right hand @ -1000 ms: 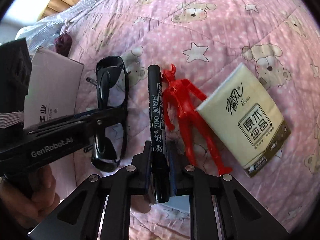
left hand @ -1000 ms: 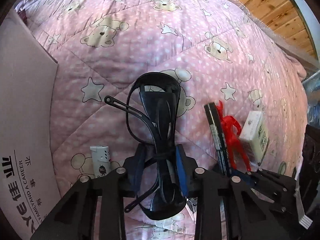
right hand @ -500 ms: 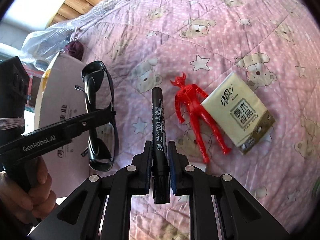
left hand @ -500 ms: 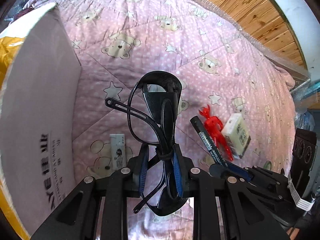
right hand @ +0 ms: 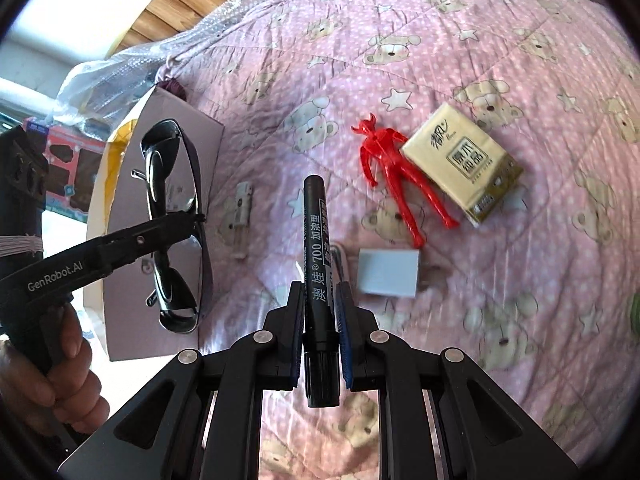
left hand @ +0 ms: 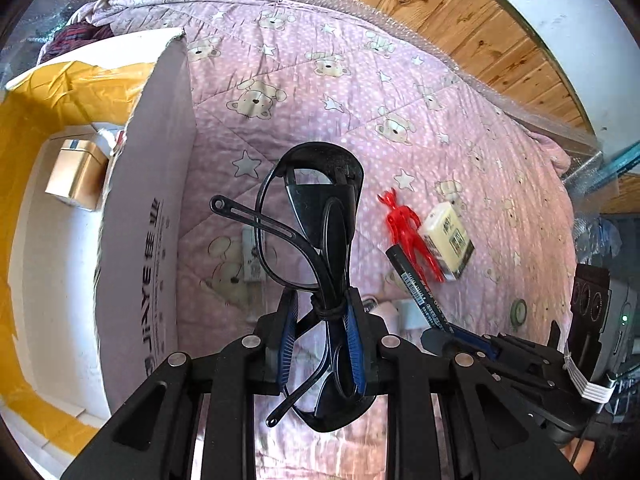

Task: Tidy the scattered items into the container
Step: 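Lift and carry the glasses and marker over the white box with both tools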

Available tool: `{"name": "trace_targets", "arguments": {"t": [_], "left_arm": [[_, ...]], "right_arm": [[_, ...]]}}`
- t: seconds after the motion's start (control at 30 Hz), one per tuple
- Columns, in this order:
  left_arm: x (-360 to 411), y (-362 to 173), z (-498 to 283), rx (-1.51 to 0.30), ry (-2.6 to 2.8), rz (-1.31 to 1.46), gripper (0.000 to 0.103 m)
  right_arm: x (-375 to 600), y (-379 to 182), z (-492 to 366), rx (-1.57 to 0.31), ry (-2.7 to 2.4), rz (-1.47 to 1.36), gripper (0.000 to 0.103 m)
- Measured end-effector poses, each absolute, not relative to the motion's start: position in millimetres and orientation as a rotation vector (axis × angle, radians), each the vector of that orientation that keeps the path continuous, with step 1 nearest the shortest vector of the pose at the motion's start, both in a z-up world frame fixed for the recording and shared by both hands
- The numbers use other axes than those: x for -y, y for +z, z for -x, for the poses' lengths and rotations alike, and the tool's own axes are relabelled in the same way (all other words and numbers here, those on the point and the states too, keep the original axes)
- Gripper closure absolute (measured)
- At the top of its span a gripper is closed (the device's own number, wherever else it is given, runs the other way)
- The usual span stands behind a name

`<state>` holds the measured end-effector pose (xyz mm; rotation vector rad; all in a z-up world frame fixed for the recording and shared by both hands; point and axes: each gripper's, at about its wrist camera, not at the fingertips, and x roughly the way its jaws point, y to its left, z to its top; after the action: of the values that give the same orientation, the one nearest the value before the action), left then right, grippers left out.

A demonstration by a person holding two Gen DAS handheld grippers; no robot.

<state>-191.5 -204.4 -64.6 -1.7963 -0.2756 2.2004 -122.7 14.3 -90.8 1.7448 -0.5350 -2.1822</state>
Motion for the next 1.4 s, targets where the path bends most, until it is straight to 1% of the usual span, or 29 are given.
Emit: {"name": "trace_targets", "arguments": {"t": [0.4, 0.77, 1.4], "left_arm": [[189, -34, 150, 0.227, 2.221, 1.706, 0.078], [185, -15, 114, 0.191, 2.229, 1.646, 0.078], [187, 4, 74, 0.114, 2.268, 1.591, 0.078]], "right_arm": [[-18, -71, 81, 0.528, -2.236, -1.696, 0.087], [-25, -63, 37, 0.569, -2.269, -1.689, 0.087], [-15, -55, -7, 0.567, -2.292, -1.694, 0.087]]}}
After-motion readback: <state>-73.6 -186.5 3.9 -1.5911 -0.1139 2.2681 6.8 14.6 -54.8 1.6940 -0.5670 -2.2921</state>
